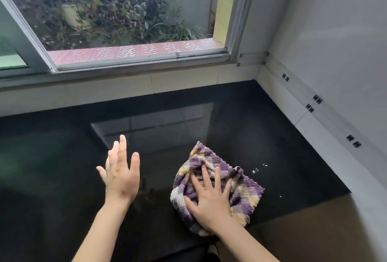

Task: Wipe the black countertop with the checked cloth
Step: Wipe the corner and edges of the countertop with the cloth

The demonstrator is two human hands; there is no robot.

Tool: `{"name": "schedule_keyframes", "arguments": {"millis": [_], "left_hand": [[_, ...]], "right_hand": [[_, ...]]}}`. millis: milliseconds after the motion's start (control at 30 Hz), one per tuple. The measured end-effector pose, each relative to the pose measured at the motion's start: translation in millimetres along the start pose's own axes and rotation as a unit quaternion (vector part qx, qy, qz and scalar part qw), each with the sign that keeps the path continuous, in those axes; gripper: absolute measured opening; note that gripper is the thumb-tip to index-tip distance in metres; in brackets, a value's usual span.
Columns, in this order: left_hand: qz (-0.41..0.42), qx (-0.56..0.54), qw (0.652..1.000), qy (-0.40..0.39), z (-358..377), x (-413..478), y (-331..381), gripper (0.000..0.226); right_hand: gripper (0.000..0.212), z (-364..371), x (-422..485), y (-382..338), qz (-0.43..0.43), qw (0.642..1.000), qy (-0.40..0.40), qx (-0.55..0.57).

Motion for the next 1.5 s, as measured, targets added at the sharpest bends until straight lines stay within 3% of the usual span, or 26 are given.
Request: {"name": "schedule_keyframes", "arguments": {"millis": [233, 500, 667, 867, 1000, 1200, 1500], "left_hand": [[-0.005, -0.004, 1.0, 0.0, 7.2, -0.7, 9.8, 0.059], [-0.018, -0.002, 1.0, 0.002, 14.2, -2.2, 13.8, 0.059], [-0.017, -0.009, 1.0, -0.001, 26.4, -1.5, 26.1, 0.06], [-0.012, -0.009, 1.0, -0.009, 38.0, 0.0, 37.7, 0.06], [-0.004, -0.014, 1.0, -0.013, 44.3, -1.3, 44.9, 0.06], [0.007, -0.012, 1.0, -0.021, 48.6, -3.8, 47.2, 0.06], [-0.005, 0.003, 1.0, -0.019, 36.2, 1.2, 29.8, 0.069]], "right_hand": [[0.08, -20.5, -5.9, 61.4, 0.105, 0.994, -0.021, -0.023], [0.069, -51.3, 4.9, 171.6, 0.234, 0.971, -0.014, -0.041], [0.072, -76.5, 24.2, 220.0, 0.279, 0.96, -0.017, -0.027], [0.074, -89.0, 54.4, 226.5, 0.303, 0.953, -0.03, -0.01], [0.071, -86.6, 81.5, 197.4, 0.255, 0.966, -0.036, -0.011], [0.071, -62.1, 116.0, 108.2, 0.104, 0.993, -0.057, -0.027], [0.071, -33.3, 133.4, 6.4, -0.047, 0.995, -0.093, -0.002]]}}
Point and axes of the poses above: each hand's wrist, its own x-axis towards the middle knuckle, its own z-axis out of the palm, y = z × x, the point moved 2 cm from there along x, towards the middle knuckle, and after that the axes turned 9 degrees about -z, right-handed, at the moved point
